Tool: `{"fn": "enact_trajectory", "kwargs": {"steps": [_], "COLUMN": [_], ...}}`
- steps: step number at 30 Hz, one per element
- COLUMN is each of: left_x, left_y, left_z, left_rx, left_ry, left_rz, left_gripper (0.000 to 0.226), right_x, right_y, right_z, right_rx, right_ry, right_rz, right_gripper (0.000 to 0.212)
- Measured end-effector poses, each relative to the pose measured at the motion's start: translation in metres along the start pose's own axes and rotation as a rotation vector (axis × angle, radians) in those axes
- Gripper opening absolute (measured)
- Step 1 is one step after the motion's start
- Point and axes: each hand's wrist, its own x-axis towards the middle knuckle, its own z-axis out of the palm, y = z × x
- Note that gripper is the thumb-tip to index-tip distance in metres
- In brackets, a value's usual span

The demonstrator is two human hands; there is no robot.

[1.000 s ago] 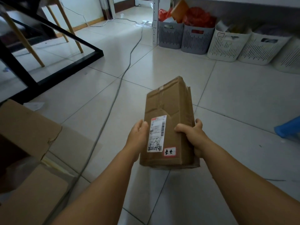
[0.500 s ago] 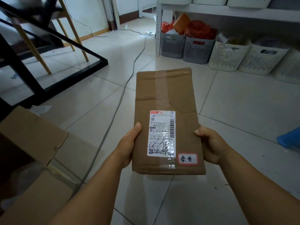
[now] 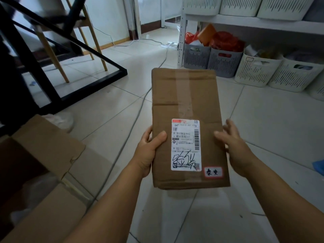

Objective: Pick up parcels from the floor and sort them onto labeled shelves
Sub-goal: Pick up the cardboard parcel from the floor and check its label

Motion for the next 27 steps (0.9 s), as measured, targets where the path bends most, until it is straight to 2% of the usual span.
{"fn": "enact_trajectory", "kwargs": {"steps": [2, 5, 7, 11, 15, 27], "left_x": [0.002, 0.002, 0.001, 0.001, 0.002, 0.004], "left_y": [0.004, 0.009, 0.011, 0.015, 0.017, 0.017], "left_z": [0.002, 0.005, 0.007, 0.01, 0.014, 0.022], "left_rx": [-0.007, -0.024, -0.031, -0.048, -0.058, -0.057], "left_ry": [0.001, -0.011, -0.016, -0.037, -0.04, -0.027], "left_rz": [0.034, 0.064, 0.076, 0.098, 0.101, 0.115], "left_gripper": [0.072, 0.073, 0.077, 0.074, 0.07, 0.079], "right_x": [0.0, -0.005, -0.009, -0.016, -0.021, -0.024], "right_y": [-0.013, -0.027, -0.03, -0.029, -0.022, -0.013], "right_z": [0.008, 0.021, 0.029, 0.039, 0.04, 0.038], "right_rx": [-0.295, -0.643, -0.775, -0.934, -1.01, -1.108], "right_ry": [0.133, 0.207, 0.203, 0.155, 0.114, 0.112], "right_rz": [-0.203, -0.53, -0.684, -0.848, -0.894, -0.855], "right_gripper": [0.092, 0.094, 0.088, 0.077, 0.071, 0.065]}}
